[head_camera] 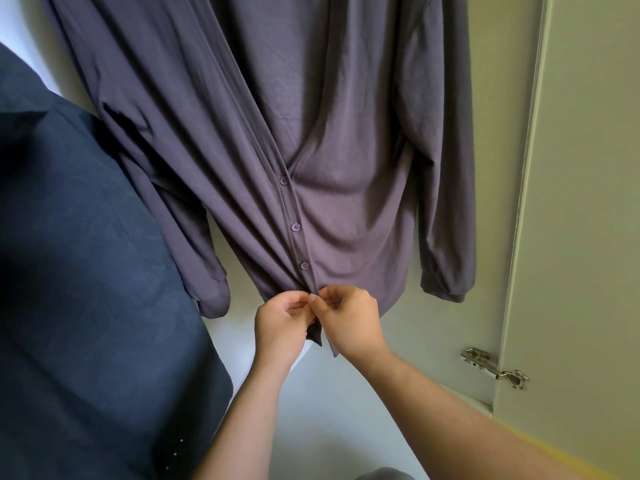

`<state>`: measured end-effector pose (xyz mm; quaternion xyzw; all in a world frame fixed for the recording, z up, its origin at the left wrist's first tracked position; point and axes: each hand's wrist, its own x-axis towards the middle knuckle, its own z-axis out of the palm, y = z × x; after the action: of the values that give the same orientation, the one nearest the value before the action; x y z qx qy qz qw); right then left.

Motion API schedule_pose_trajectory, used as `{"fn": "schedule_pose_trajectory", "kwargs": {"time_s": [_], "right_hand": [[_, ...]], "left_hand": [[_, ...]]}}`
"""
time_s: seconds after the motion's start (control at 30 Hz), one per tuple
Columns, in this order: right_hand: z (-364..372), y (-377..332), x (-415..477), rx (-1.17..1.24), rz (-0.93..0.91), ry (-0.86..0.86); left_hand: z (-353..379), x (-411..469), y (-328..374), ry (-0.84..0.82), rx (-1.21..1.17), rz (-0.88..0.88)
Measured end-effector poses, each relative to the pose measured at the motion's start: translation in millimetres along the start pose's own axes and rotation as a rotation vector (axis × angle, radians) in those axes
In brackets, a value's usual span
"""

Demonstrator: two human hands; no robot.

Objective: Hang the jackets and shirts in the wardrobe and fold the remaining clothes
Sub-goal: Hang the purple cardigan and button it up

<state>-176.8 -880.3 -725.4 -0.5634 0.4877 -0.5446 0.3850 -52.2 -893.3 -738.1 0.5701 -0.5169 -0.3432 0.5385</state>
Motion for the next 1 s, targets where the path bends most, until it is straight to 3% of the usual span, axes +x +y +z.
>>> {"fn": "schedule_pose_trajectory", "kwargs": {"time_s": [0.3,0.5,0.7,1.0], "right_hand": [[0,3,7,-0.115,0.042,0.108],[-2,8,10,-0.180,0.052,0.058],[1,13,4,-0.194,-0.018,0.000],[-2,15,2,-0.374,-0.241,-0.042]], "left_hand": [[7,-11,5,0.064,0.096,0.096],[2,-14,1,0.101,0.154,0.141],[5,-10,0,0.078,0.183,0.065],[13,-6,-1,0.068,-0.020,-0.061]]}}
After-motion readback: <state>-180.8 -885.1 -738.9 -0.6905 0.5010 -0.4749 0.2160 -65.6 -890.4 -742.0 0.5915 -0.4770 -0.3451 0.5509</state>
